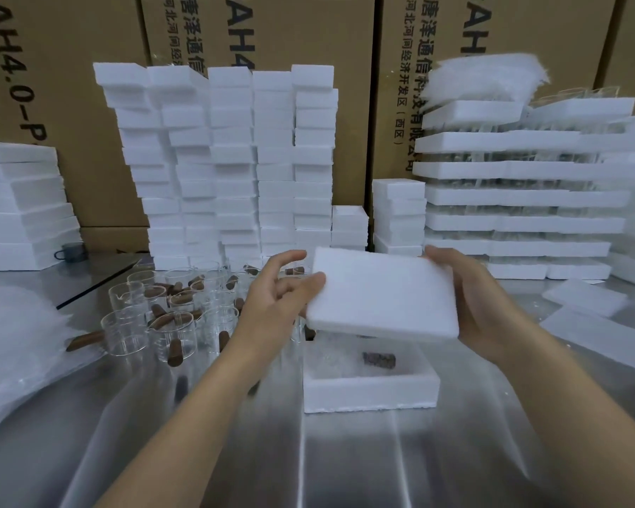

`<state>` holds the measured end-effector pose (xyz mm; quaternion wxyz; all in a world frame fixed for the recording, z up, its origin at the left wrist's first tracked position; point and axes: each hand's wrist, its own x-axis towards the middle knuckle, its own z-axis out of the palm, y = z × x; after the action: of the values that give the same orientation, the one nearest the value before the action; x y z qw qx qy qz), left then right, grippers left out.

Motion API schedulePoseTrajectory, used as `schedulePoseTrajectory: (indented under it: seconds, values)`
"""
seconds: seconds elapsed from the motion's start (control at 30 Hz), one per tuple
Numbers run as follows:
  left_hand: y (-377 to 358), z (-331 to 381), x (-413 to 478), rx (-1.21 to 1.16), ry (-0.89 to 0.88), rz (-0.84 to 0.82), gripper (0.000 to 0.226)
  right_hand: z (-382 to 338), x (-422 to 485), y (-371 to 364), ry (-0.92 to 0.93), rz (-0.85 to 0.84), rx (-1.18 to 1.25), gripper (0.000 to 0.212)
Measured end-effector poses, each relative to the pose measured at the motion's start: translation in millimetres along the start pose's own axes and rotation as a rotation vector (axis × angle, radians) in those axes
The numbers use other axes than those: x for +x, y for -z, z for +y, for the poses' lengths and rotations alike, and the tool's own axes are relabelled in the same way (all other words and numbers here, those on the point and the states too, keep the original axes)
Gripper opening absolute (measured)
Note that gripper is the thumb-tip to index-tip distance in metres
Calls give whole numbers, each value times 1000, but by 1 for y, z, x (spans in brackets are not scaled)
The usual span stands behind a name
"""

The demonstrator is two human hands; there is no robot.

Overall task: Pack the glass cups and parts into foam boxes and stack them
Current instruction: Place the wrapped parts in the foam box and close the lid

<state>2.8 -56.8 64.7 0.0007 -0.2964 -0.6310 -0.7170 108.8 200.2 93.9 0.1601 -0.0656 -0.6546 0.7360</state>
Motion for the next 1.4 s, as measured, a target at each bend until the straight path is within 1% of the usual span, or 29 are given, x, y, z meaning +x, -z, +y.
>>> schedulePoseTrajectory:
  seconds: [0.03,0.07,0.13,0.2,0.3,0.37,0.5,0.57,0.7,0.77,0.8,0.93,1.13,1.3,1.4]
  values:
    - [2,0,1,27,40,-9,44,2,2,2,-6,-13,15,39]
    - [3,-1,1,56,77,-25,38,5,4,4,-7,-24,-8,40]
    - [5,-3,2,96,127,-78,21,12,8,7,-25,-40,-126,42]
    - [9,-3,2,181,204,-133,11,17,10,7,-84,-75,-244,38]
    - [17,-4,2,330,333,-271,29,22,9,7,-172,-85,-332,26]
    - [19,-4,2,387,380,-314,35,25,9,7,-196,-90,-394,26]
    - [20,-6,4,427,417,-281,37,28,8,4,-178,-85,-506,24]
    - [21,-8,5,452,434,-266,38,27,8,6,-162,-61,-513,29]
    - [18,-9,5,426,461,-247,32,26,10,8,-130,-48,-516,41]
    - [20,-9,5,409,471,-236,22,28,10,8,-129,-33,-525,47]
    - [21,-10,5,412,475,-237,21,29,11,8,-135,-29,-537,48]
    - [24,-12,5,458,470,-249,31,32,14,15,-156,-32,-617,53]
    - [26,-12,4,481,485,-273,31,35,17,21,-156,-49,-640,66]
    - [25,-8,3,488,514,-298,29,38,16,21,-179,-73,-671,61]
    - [26,-6,3,480,545,-322,30,38,16,19,-177,-56,-673,62]
